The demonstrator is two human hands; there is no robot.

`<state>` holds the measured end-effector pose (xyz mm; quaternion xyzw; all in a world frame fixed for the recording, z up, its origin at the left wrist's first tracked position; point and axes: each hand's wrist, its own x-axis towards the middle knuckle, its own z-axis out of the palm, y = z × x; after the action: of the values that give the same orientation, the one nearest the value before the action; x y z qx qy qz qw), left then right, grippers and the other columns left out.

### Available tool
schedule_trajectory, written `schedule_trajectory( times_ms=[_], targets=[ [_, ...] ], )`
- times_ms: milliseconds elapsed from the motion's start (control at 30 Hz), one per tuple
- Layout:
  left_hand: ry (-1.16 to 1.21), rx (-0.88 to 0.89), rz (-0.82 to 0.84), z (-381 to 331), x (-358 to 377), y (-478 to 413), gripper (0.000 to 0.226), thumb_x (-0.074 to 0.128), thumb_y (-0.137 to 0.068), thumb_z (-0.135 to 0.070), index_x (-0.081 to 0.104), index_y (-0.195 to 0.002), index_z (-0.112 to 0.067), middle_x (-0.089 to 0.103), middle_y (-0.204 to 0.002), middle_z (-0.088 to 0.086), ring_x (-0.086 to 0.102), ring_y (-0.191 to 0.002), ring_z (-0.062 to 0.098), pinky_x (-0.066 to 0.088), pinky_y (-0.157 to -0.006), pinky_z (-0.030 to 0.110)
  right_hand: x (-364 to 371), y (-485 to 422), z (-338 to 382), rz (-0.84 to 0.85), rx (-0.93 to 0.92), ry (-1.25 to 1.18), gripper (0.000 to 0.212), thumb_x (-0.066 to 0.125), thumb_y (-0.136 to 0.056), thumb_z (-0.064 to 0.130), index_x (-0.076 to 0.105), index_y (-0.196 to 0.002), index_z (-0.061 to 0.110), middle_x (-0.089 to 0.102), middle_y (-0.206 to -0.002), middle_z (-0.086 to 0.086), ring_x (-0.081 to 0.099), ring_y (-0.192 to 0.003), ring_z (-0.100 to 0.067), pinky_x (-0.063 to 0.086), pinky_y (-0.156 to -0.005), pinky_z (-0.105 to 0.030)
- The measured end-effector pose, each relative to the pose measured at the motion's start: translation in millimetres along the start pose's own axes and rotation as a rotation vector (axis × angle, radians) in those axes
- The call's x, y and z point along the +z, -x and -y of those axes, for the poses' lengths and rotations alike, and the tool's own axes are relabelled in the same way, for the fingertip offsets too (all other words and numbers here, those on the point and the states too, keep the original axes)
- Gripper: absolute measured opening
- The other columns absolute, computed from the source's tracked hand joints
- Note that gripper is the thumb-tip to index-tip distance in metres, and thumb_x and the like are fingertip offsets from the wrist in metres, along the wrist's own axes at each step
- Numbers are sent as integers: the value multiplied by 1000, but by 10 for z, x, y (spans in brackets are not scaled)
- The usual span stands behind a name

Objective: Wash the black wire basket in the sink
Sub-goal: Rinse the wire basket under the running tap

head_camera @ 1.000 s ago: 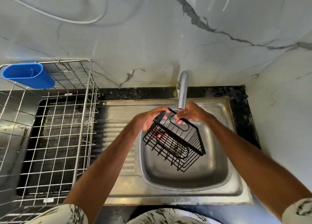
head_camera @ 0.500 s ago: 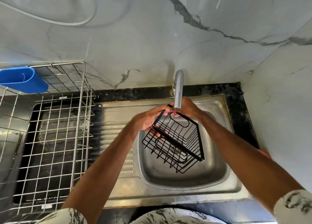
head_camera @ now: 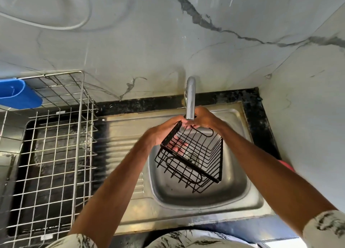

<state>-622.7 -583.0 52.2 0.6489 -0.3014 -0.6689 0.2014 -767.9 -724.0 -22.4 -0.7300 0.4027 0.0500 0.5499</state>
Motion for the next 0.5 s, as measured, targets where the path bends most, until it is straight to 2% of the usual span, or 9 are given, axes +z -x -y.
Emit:
schedule_trajectory(
  times_ms=[67,133,233,267,333,367,433,467,500],
  targets=[
    [5,-23,17,10,-102,4,53,48,-97,-64,59,-126,-21,53,-143,16,66,-104,20,51,-76,31,39,-22,19,-23,-18,-9,34,87,-77,23,69,-100,5,75,-83,0,75,-73,-11,63,-66,-29],
    [54,-17,5,40,-185,66,41,43,-103,-57,57,-124,-25,53,-141,22,68,-100,32,56,-68,34,73,-11,-57,32,-10,-27,25,84,-81,20,70,-97,6,78,-86,-4,76,-75,-13,61,-63,-27],
    [133,-46,-52,147,-319,45,43,41,-105,-57,53,-133,-26,51,-143,29,76,-81,30,58,-56,31,64,52,-248,124,132,-88,17,78,-87,16,72,-100,8,78,-97,-10,77,-85,-18,62,-73,-29],
    [142,-71,-65,180,-341,25,46,43,-103,-61,54,-133,-28,51,-144,29,77,-83,29,60,-58,32,66,72,-267,145,167,-94,19,78,-87,15,72,-103,6,78,-100,-12,77,-87,-21,62,-75,-31],
    [76,-100,-59,199,-337,-17,58,50,-89,-77,57,-130,-36,48,-149,30,71,-109,39,61,-77,42,92,85,-225,164,172,-15,19,80,-85,11,72,-102,6,78,-99,-13,77,-82,-19,62,-72,-30],
    [38,-99,-52,219,-317,-52,65,52,-82,-84,58,-129,-39,47,-150,29,67,-115,42,60,-84,46,117,85,-171,133,153,46,17,82,-83,9,72,-97,8,78,-96,-13,77,-77,-14,61,-68,-26],
    [6,-81,-65,209,-262,-74,70,53,-80,-86,57,-133,-40,50,-149,23,73,-103,34,62,-77,42,180,87,-50,-11,69,86,23,84,-79,8,65,-91,14,74,-89,-7,71,-67,-2,55,-59,-15],
    [-13,-70,-80,176,-238,-65,68,52,-82,-84,56,-134,-40,49,-149,17,74,-98,29,61,-76,41,216,81,-3,-84,30,44,29,85,-79,9,60,-94,15,69,-86,-1,67,-67,0,52,-56,-14],
    [-43,-65,-101,136,-225,-46,67,53,-81,-83,57,-133,-41,48,-150,12,71,-100,27,60,-81,43,247,85,45,-134,-1,-17,37,86,-78,10,57,-101,15,65,-87,3,66,-70,-2,52,-57,-15]
  ],
)
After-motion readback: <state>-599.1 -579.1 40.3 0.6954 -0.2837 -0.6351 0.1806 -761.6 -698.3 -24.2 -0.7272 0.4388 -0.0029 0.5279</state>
